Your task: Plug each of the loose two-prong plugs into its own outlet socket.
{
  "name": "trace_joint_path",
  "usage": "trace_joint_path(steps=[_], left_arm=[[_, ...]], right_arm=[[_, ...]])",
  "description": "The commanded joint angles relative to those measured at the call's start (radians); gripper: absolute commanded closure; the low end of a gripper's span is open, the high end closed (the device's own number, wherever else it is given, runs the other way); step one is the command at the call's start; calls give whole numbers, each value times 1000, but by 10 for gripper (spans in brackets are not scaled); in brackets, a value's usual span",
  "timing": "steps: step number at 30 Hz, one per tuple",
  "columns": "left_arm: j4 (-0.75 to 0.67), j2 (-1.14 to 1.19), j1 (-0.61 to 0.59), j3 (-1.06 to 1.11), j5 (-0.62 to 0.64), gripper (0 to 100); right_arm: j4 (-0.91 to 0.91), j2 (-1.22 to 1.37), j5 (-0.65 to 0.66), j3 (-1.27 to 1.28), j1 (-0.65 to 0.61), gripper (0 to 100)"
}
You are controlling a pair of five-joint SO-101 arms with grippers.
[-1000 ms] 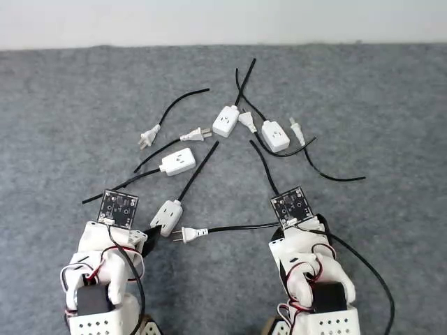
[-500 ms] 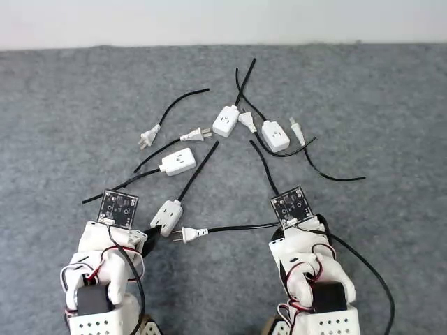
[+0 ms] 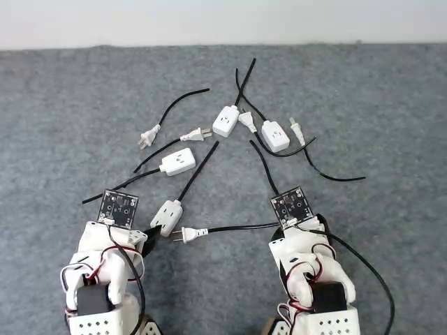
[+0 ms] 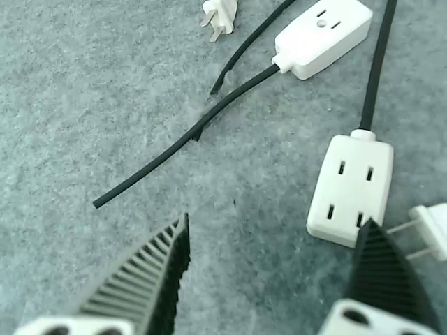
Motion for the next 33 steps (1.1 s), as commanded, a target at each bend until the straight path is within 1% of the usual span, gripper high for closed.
trace_joint_path(steps=[1,4,18,33], left_arm=[[-26,-14,-3,-10,-12,637],[-26,-14,-3,-10,-12,671],[-28,-14,-3,-10,-12,985],[-32,-14,-2,-10,-12,984]], right_arm=[[8,-4,-3,20,12,701],[8,-4,-3,20,12,701],[8,-4,-3,20,12,701],[8,-4,-3,20,12,701]])
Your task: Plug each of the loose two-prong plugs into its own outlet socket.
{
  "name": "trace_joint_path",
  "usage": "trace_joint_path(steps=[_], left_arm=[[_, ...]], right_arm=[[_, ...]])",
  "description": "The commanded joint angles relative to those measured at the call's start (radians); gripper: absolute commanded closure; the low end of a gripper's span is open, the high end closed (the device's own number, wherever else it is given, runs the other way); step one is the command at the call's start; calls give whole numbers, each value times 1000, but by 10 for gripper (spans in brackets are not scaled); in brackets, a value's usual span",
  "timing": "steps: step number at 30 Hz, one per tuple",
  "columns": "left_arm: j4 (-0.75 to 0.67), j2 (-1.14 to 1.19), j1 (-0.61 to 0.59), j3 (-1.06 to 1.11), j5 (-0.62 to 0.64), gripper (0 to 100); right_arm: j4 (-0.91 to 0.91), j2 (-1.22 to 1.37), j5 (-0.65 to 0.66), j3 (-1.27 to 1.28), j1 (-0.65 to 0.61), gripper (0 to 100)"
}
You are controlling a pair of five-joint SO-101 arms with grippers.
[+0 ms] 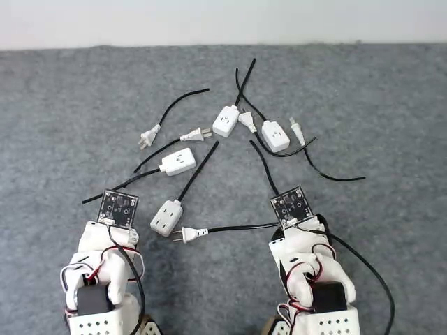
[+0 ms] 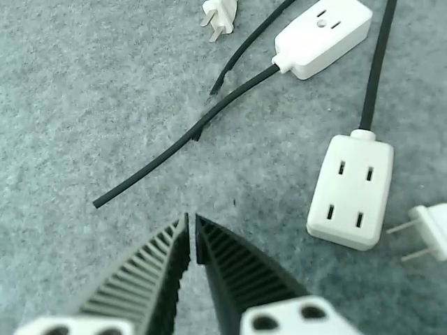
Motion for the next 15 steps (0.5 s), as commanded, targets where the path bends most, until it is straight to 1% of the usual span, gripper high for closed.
trace_joint_path(steps=[1,4,11,15], left_arm=[[-32,-14,-2,-10,-14,983],[-32,-14,0,-10,-14,947],[-29,-14,-3,-10,-12,735],[-26,-14,-5,-10,-8,662]], right_arm=[[8,-4,-3,20,12,701],[8,-4,-3,20,12,701],[8,-4,-3,20,12,701],[8,-4,-3,20,12,701]])
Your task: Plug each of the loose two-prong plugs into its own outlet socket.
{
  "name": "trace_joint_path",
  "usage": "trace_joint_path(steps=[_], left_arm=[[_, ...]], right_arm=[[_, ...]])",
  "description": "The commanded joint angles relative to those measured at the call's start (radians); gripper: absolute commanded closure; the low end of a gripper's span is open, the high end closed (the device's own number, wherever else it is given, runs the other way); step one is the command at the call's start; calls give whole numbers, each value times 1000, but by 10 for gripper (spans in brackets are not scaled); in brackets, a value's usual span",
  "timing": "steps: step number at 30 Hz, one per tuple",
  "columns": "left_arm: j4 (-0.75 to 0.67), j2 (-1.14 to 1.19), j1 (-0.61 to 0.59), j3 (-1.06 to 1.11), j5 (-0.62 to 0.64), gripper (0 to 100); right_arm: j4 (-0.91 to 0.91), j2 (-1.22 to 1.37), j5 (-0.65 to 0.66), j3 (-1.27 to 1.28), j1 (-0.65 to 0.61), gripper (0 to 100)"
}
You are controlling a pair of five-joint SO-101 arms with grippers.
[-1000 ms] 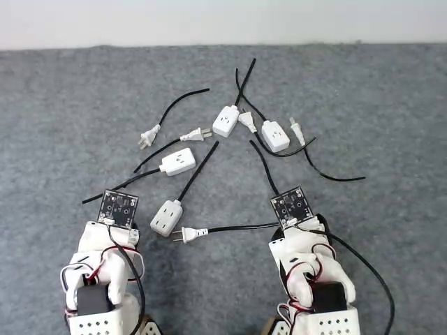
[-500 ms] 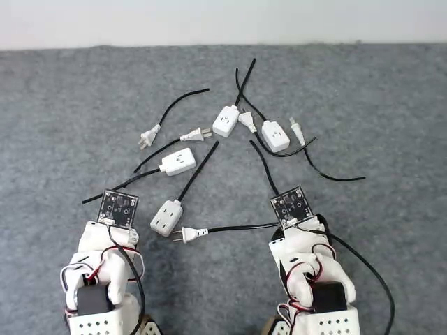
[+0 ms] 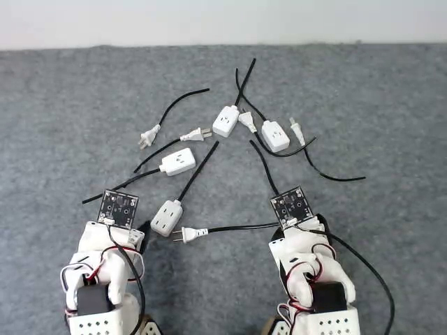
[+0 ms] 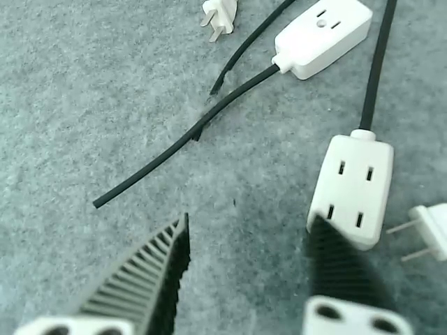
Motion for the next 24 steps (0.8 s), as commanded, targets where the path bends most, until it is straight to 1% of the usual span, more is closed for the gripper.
trace_joint_path(steps=[1,7,24], left_arm=[[-26,-14,-5,-10,-8,654],[-26,-14,-6,-10,-6,623],[-26,-14,-6,-10,-11,624]], right_arm=[[8,-4,-3,20,12,701],[8,-4,-3,20,12,701],[8,-4,-3,20,12,701]])
